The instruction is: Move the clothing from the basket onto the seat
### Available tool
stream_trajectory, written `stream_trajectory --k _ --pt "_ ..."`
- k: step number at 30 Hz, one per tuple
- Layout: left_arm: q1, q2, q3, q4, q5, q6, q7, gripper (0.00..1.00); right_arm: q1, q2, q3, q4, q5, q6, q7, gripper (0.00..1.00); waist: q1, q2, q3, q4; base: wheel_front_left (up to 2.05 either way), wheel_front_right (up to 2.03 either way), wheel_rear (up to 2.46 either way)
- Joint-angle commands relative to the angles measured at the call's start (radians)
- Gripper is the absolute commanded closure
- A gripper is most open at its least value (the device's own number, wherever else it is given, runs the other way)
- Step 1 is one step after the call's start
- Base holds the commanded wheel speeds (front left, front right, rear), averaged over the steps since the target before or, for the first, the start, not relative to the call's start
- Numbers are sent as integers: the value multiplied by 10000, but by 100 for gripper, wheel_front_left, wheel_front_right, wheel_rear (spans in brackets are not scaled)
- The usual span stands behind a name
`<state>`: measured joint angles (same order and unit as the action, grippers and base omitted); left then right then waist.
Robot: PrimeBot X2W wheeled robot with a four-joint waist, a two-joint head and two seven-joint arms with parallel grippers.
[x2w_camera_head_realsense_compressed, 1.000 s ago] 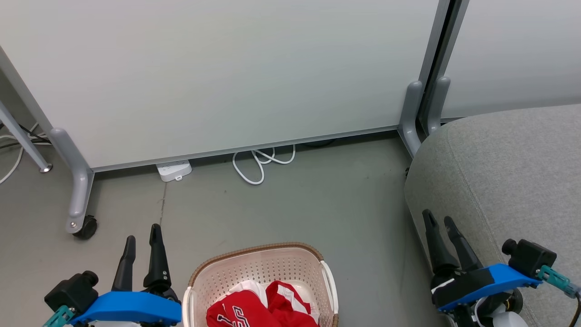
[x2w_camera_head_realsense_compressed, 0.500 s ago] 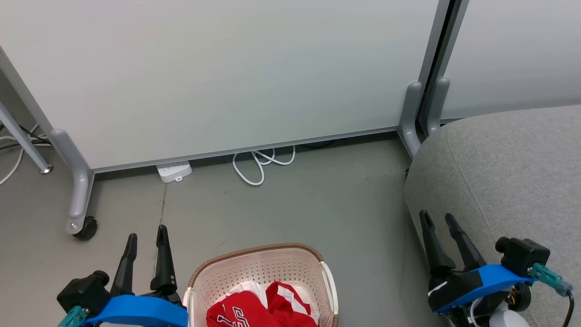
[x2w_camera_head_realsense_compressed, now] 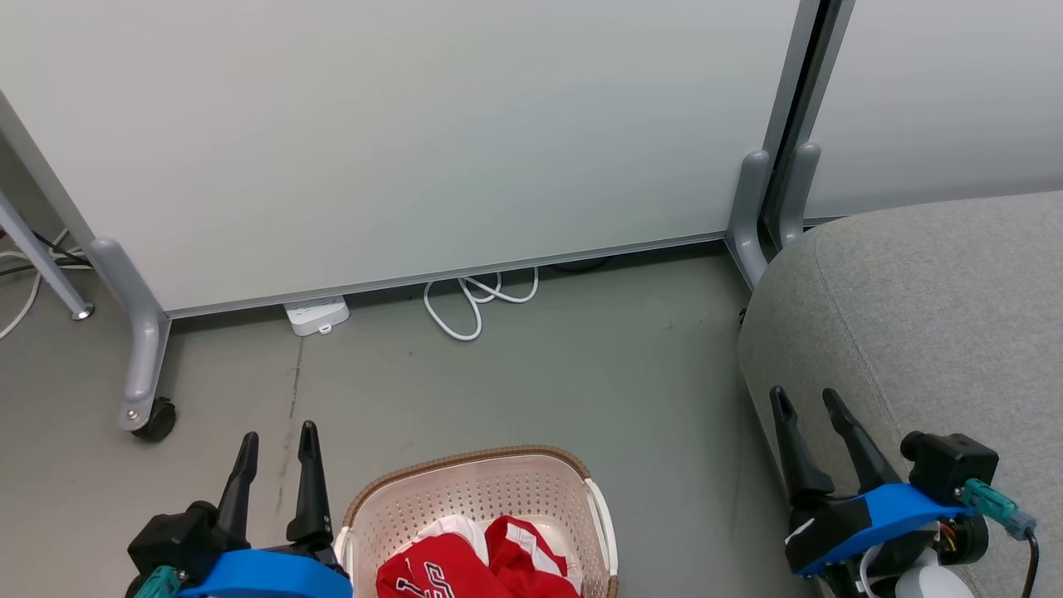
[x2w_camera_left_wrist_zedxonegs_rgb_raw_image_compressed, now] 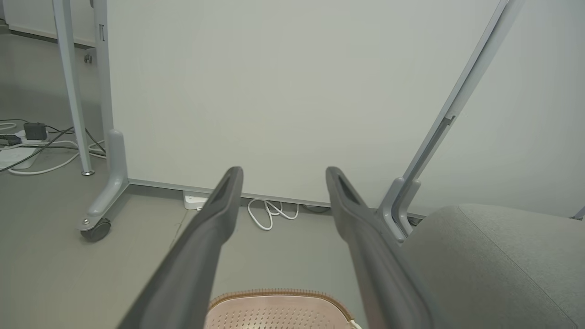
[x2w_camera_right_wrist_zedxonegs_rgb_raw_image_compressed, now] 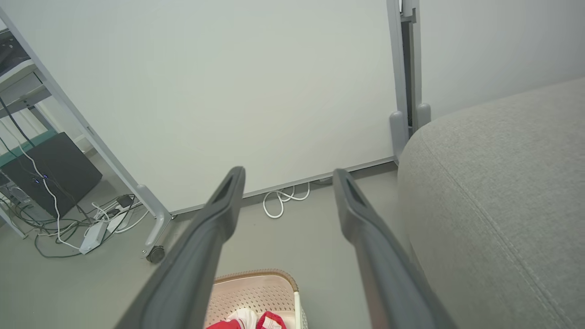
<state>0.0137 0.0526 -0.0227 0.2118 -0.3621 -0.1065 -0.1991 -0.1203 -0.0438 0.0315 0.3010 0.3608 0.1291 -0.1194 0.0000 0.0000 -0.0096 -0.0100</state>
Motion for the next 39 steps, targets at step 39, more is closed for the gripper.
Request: stream_trajectory --k 39 --pt "172 -8 -30 383 1933 -12 -676 0 -308 -94 18 450 -2326 18 -534 0 0 0 -34 -39 0 0 0"
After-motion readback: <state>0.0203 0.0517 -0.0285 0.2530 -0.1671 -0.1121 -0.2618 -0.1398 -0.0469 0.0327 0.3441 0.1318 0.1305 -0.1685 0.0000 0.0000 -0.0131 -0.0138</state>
